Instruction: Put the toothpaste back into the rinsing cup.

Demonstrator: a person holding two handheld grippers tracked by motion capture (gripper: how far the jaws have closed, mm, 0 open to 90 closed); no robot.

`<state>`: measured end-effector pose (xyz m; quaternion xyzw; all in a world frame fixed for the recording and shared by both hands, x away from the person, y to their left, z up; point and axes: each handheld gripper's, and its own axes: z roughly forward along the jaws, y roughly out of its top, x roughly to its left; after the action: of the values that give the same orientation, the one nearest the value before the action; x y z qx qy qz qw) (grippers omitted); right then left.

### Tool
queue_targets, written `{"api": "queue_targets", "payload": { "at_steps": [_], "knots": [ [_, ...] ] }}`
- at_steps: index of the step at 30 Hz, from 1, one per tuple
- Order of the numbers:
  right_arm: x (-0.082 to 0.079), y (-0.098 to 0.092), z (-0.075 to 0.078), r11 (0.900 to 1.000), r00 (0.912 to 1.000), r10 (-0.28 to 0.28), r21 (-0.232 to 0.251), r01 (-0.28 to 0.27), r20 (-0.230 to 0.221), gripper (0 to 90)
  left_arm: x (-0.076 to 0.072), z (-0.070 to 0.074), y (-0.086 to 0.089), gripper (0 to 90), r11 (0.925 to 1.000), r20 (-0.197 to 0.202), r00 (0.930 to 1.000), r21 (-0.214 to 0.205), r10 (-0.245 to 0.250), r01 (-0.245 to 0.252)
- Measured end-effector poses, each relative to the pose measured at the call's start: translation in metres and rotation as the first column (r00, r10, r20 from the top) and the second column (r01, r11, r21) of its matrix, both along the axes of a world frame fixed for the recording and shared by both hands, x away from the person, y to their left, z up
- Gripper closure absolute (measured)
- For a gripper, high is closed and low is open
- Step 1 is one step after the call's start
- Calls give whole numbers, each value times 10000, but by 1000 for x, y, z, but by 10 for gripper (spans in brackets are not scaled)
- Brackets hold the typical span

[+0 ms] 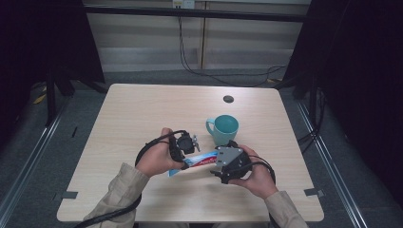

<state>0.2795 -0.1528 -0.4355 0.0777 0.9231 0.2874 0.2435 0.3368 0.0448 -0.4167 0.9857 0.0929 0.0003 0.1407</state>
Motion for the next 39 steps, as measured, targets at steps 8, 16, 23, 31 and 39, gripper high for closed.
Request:
{"api": "queue_targets", "payload": {
  "at_steps": [8, 16, 23, 31, 39],
  "knots": [
    [0, 3, 0, 10000, 9999, 71, -63, -70, 73, 241, 1, -2, -1, 750, 10000, -35, 10000, -38, 50, -50],
    [-1, 6, 0, 9994, 9987, 287, -204, -278, 413, 248, 1, -2, -3, 750, 10000, -153, 9998, -9, 83, -83],
    [-4, 11, 1, 9990, 9971, 329, -323, -307, 687, 248, 2, 0, -6, 749, 9998, -195, 9997, -149, 114, -117],
    [-4, 14, 4, 9950, 9899, 794, -697, -715, 1177, 277, 1, -1, -8, 749, 9994, -279, 9994, -275, 221, -229],
    [-4, 18, 4, 9939, 9876, 897, -761, -803, 1289, 314, 2, 2, -10, 748, 9990, -317, 9992, -353, 263, -274]
  ]
}}
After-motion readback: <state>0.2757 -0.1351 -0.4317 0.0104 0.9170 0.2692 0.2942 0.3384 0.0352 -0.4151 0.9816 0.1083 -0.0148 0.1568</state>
